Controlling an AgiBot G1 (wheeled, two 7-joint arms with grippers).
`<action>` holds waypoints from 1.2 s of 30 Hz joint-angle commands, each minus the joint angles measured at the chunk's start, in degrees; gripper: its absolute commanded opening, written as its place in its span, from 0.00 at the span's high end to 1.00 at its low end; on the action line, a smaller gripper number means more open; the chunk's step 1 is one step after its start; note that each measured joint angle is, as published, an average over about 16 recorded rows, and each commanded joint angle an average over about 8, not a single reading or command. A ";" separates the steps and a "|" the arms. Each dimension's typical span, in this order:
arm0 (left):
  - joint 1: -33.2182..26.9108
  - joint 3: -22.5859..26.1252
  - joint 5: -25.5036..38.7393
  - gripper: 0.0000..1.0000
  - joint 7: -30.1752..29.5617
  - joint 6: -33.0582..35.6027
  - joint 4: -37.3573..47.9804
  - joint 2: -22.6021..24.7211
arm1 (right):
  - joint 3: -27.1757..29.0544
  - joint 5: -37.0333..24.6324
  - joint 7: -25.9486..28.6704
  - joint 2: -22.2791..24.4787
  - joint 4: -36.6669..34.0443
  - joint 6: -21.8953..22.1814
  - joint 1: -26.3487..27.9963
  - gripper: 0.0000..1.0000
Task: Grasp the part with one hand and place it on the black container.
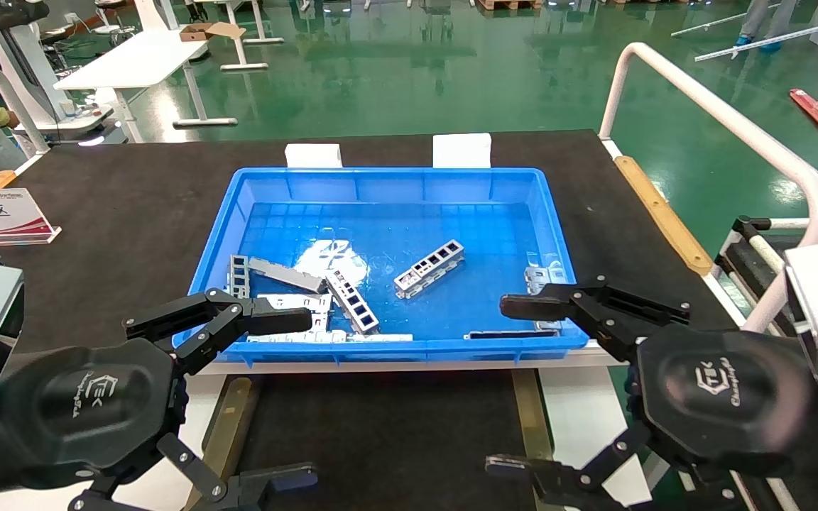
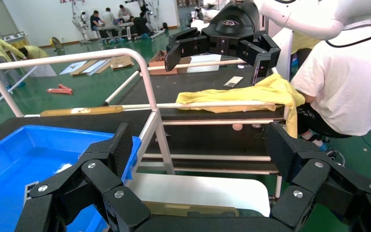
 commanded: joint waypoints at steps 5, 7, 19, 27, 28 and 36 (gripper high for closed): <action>0.15 0.10 0.22 0.00 0.04 -0.38 0.14 0.17 | -0.01 0.00 -0.01 0.00 -0.02 -0.01 0.01 0.00; 0.07 0.24 0.77 0.00 0.32 -0.77 0.20 0.41 | -0.01 0.00 -0.01 0.00 -0.02 -0.01 0.01 0.00; -4.68 3.86 9.01 0.00 2.21 -4.72 4.01 6.32 | -0.04 0.02 -0.02 0.00 -0.03 -0.01 0.02 0.00; -10.56 7.86 17.47 0.00 4.69 -8.90 12.21 13.71 | -0.05 0.02 -0.03 0.01 -0.03 -0.01 0.03 0.00; -11.37 8.37 18.52 0.00 5.12 -9.53 13.61 14.83 | -0.05 0.02 -0.03 0.01 -0.03 -0.01 0.03 0.00; -18.73 12.19 26.27 0.00 10.25 -14.87 28.40 24.96 | -0.06 0.03 -0.03 0.01 -0.03 0.00 0.03 0.00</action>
